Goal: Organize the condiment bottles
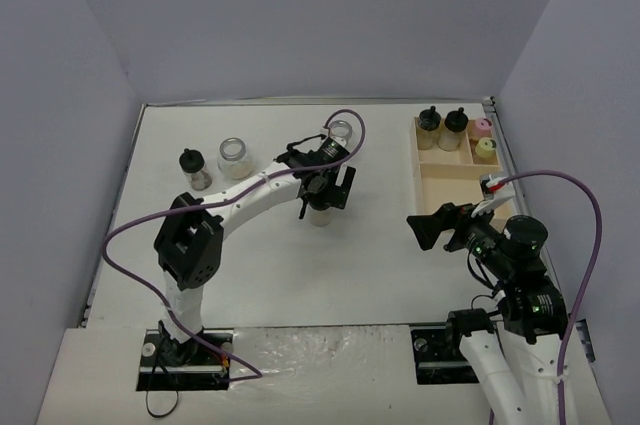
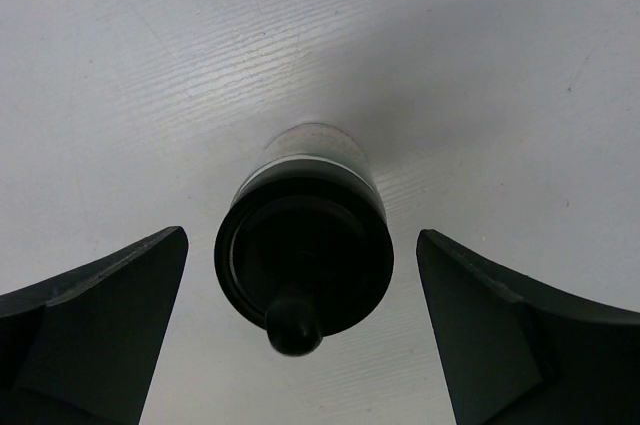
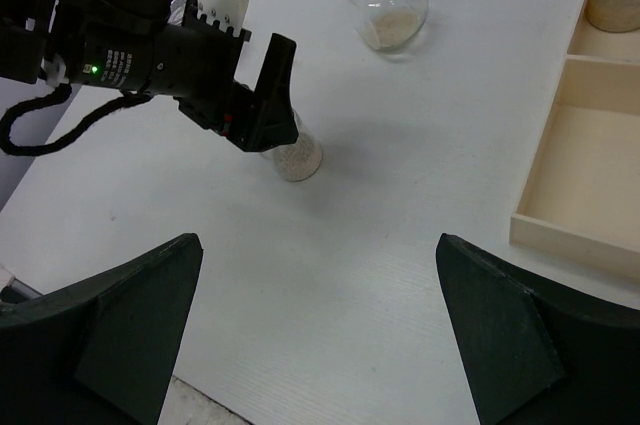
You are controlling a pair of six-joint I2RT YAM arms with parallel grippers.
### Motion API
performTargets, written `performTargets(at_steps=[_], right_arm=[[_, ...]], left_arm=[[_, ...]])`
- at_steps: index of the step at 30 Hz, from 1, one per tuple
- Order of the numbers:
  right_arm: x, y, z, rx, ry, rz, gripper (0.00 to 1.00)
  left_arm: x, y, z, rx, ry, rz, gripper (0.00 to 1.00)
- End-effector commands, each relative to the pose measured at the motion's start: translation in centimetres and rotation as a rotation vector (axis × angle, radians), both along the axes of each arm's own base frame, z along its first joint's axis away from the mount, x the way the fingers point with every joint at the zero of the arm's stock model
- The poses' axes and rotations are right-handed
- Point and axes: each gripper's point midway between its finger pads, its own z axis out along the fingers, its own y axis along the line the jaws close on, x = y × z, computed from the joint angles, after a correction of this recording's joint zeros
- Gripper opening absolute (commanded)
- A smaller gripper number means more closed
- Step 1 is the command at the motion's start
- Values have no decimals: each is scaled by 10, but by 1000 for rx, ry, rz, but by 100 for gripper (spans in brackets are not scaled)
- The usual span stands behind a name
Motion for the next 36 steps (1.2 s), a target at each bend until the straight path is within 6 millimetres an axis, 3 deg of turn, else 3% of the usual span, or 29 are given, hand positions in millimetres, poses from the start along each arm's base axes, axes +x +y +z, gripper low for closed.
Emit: performTargets(at_steps=[1, 9, 12, 16, 20, 22, 25, 30, 36], right_arm=[[7, 13, 20, 3, -42, 89, 100], [38, 18, 36, -43, -36, 126, 100], [58, 26, 34, -24, -5, 154, 100], [81, 58, 24, -14, 23, 190, 100], [95, 116, -12, -153, 62, 250, 100], [99, 130, -18, -199, 39, 274, 100], [104, 168, -39, -275, 0, 339, 100], [117, 190, -81, -406, -12, 383, 100], [138, 199, -103, -485, -51, 382, 100]], left_arm=[[8, 3, 83, -125, -160, 31, 97], [-11, 36, 175, -256, -330, 68, 97], [-24, 60, 202, -288, -395, 85, 97], [-35, 116, 215, -286, -460, 174, 97], [-42, 186, 192, -225, -477, 307, 97], [-47, 200, 189, -226, -482, 324, 97], [-60, 239, 173, -156, -500, 388, 97], [-80, 277, 152, -89, -553, 453, 97], [-92, 301, 145, -54, -616, 532, 97]])
